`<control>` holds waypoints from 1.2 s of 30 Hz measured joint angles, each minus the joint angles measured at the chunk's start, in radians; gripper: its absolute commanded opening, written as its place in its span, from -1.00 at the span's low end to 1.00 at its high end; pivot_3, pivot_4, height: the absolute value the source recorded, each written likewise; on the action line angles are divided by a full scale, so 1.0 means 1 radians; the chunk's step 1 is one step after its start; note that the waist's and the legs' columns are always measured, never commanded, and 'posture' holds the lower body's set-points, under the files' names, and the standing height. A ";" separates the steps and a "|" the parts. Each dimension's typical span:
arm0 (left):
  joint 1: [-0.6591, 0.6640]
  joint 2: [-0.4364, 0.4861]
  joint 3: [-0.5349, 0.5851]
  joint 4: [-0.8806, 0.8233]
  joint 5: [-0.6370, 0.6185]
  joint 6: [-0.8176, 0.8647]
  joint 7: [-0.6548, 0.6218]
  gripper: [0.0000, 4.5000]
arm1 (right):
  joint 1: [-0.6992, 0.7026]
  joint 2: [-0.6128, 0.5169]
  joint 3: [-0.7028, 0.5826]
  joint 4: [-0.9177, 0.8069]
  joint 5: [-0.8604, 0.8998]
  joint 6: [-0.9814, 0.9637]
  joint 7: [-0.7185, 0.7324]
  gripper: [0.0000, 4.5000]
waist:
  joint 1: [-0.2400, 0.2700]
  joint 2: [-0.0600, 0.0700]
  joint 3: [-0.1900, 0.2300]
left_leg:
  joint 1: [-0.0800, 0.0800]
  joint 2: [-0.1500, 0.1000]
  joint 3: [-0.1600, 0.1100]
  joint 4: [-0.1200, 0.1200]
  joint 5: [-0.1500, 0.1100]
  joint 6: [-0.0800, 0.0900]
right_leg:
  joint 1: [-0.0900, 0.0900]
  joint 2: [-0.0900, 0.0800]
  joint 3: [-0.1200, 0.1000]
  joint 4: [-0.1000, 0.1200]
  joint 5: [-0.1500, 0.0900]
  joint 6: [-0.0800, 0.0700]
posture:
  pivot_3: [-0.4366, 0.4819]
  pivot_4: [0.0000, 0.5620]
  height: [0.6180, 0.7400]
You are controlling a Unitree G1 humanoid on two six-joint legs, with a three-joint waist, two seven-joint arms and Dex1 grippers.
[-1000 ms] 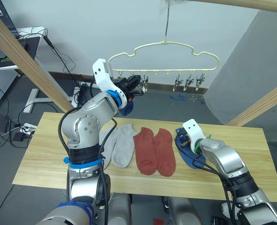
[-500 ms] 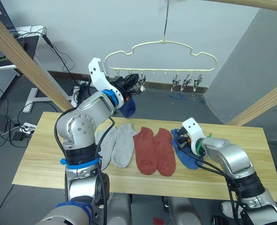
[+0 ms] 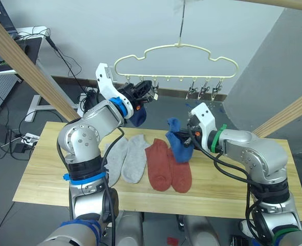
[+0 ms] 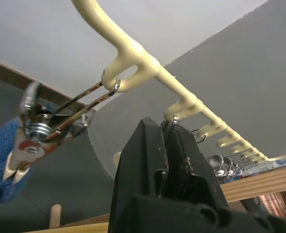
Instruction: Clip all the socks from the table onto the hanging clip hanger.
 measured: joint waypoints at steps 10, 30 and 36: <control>0.007 0.015 -0.009 -0.008 -0.023 0.020 0.001 -1.00 | -0.088 0.060 0.018 0.076 0.000 -0.039 -0.009 -0.98 | 0.001 0.000 0.000 | 0.000 0.000 0.000 -0.001 0.000 0.000 | -0.001 0.000 0.000 0.000 0.000 0.000 | 0.08 0.22 1.00; 0.017 0.024 -0.020 -0.017 -0.056 0.022 0.021 -1.00 | -0.183 0.093 0.074 0.245 -0.012 -0.173 -0.005 -0.98 | 0.001 0.000 0.000 | -0.001 0.000 0.000 -0.001 0.000 -0.001 | -0.002 0.000 0.000 0.000 0.000 0.000 | 0.11 0.20 1.00; 0.019 0.029 -0.022 -0.022 -0.057 0.022 0.021 -1.00 | -0.194 0.093 0.074 0.260 -0.012 -0.189 -0.005 -0.98 | 0.002 0.000 0.000 | -0.001 0.000 0.000 -0.002 0.000 -0.001 | -0.002 0.000 0.000 0.000 0.000 0.000 | 0.11 0.20 1.00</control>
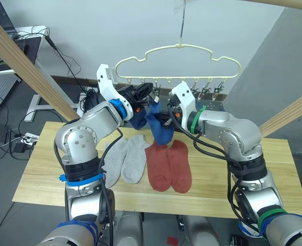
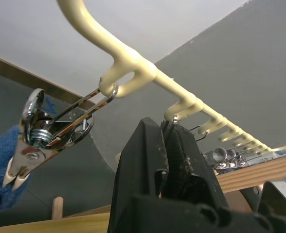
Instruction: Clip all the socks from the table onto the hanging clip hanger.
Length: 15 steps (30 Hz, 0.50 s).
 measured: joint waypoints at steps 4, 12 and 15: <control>0.001 0.001 -0.002 0.000 0.000 0.000 0.000 -1.00 | -0.009 -0.003 -0.001 0.005 0.000 -0.004 0.000 -0.98 | 0.000 0.000 0.000 | 0.000 0.000 0.000 0.000 0.000 0.000 | 0.000 0.000 0.000 0.000 0.000 0.000 | 0.10 0.20 1.00; 0.010 0.003 -0.005 0.000 0.003 -0.001 0.003 -0.47 | -0.010 -0.003 -0.002 0.004 0.000 -0.004 -0.001 -1.00 | 0.000 0.000 0.000 | 0.000 0.000 0.000 0.000 0.000 0.000 | -0.001 0.000 0.000 0.000 0.000 0.000 | 0.09 0.20 1.00; 0.018 0.005 -0.005 0.001 0.003 0.001 0.003 -0.03 | -0.010 -0.003 -0.002 0.004 0.000 -0.004 -0.001 -1.00 | 0.002 0.000 0.000 | -0.002 0.000 0.000 0.000 0.000 0.000 | -0.002 0.000 0.000 0.000 0.000 0.000 | 0.09 0.21 1.00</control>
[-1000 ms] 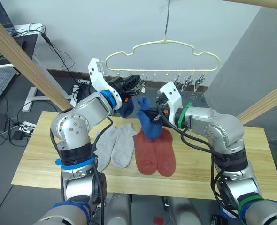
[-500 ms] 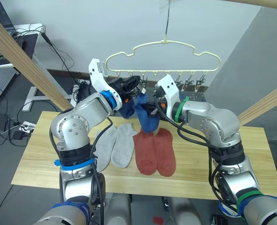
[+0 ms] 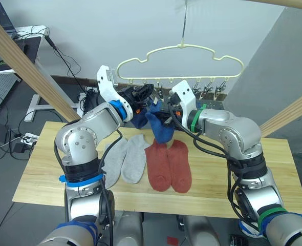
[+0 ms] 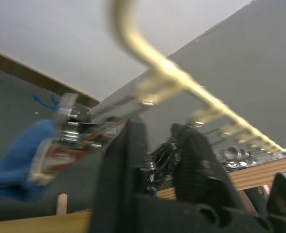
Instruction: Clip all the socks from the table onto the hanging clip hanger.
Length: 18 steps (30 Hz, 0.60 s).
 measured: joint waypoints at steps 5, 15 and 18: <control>0.001 0.006 -0.003 0.000 0.005 0.002 0.010 0.21 | 0.000 0.001 -0.007 0.000 0.003 0.001 0.000 -1.00 | 0.001 0.000 0.000 | -0.001 0.000 0.000 0.000 0.000 0.000 | 0.000 -0.001 0.000 0.000 0.000 0.000 | 0.10 0.21 1.00; 0.003 0.027 -0.031 -0.022 -0.003 0.018 -0.003 0.22 | 0.008 -0.006 -0.013 -0.007 0.006 0.013 -0.007 -0.05 | 0.001 0.000 0.000 | -0.001 0.000 0.000 -0.001 0.000 0.000 | -0.001 -0.001 0.000 0.000 0.000 0.000 | 0.10 0.21 1.00; 0.015 0.063 -0.048 -0.058 0.000 0.017 -0.022 0.22 | 0.028 -0.021 -0.013 -0.031 0.008 0.026 -0.013 -0.05 | 0.001 0.000 0.000 | -0.001 0.000 0.000 -0.001 0.000 0.000 | -0.001 -0.001 0.000 0.000 0.000 0.000 | 0.10 0.19 1.00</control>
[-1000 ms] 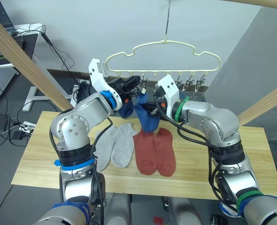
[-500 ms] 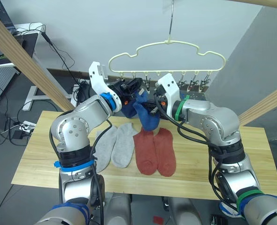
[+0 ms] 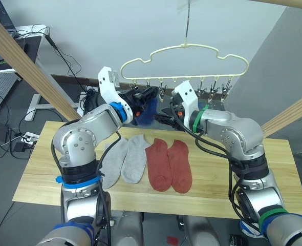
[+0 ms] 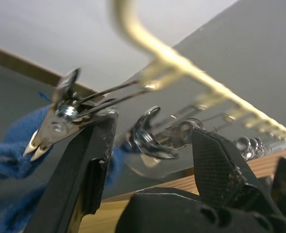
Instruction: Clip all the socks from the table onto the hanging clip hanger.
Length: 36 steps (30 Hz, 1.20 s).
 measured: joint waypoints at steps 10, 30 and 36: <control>0.095 0.113 -0.089 -0.106 0.075 -0.058 -0.095 0.22 | 0.108 -0.082 -0.050 -0.151 0.052 0.043 0.014 -0.05 | 0.002 0.000 0.000 | 0.000 0.000 0.000 0.000 0.000 -0.001 | 0.000 0.000 0.000 0.000 0.000 0.000 | 0.10 0.11 1.00; 0.332 0.181 -0.216 -0.214 0.415 -0.451 -0.208 0.22 | 0.314 -0.277 -0.333 -0.342 0.300 -0.031 0.157 -0.05 | 0.002 -0.001 -0.011 | -0.001 -0.001 0.000 0.001 0.001 -0.002 | 0.000 -0.001 0.000 0.001 0.000 0.000 | 0.03 -0.37 1.00; 0.357 0.149 -0.238 -0.205 0.468 -0.523 -0.225 0.22 | 0.323 -0.321 -0.391 -0.343 0.411 -0.050 0.222 -0.05 | 0.002 -0.001 -0.040 | -0.001 -0.002 0.001 0.001 0.001 -0.002 | 0.000 -0.001 0.000 0.000 0.000 -0.001 | 0.00 -0.47 1.00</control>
